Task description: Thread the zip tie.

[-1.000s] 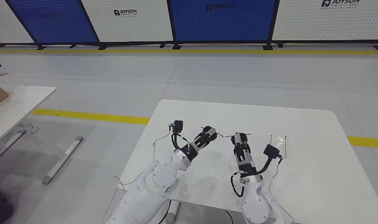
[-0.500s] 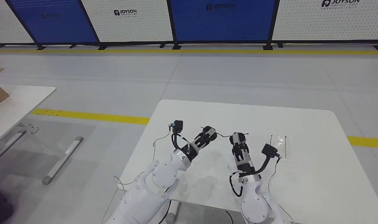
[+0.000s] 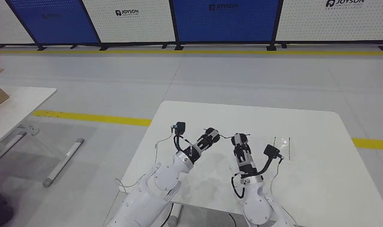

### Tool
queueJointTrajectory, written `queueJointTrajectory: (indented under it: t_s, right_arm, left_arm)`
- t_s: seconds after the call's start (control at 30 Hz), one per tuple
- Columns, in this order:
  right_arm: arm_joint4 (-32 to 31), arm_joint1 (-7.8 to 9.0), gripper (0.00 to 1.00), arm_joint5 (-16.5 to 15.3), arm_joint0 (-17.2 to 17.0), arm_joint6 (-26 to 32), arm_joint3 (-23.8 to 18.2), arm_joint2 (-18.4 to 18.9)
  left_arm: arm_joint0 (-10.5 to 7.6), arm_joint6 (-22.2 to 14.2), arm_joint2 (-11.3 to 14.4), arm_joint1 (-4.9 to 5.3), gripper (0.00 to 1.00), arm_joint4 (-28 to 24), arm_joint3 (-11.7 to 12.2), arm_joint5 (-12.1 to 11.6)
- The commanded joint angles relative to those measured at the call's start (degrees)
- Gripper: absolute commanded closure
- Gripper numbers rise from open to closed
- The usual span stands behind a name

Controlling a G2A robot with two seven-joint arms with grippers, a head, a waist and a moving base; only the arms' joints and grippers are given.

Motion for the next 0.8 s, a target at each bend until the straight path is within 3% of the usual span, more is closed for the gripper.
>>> queueJointTrajectory:
  t_s: [0.0,0.77]
  right_arm:
    - [0.07,-0.03,1.0,-0.29,-0.21,-0.49,-0.08,0.27]
    - [-0.73,-0.55,1.0,-0.22,-0.74,-0.58,-0.16,1.14]
  left_arm:
    - [0.0,0.0,0.0,0.0,1.0,0.0,0.0,0.0]
    - [0.0,0.0,0.0,0.0,1.0,0.0,0.0,0.0]
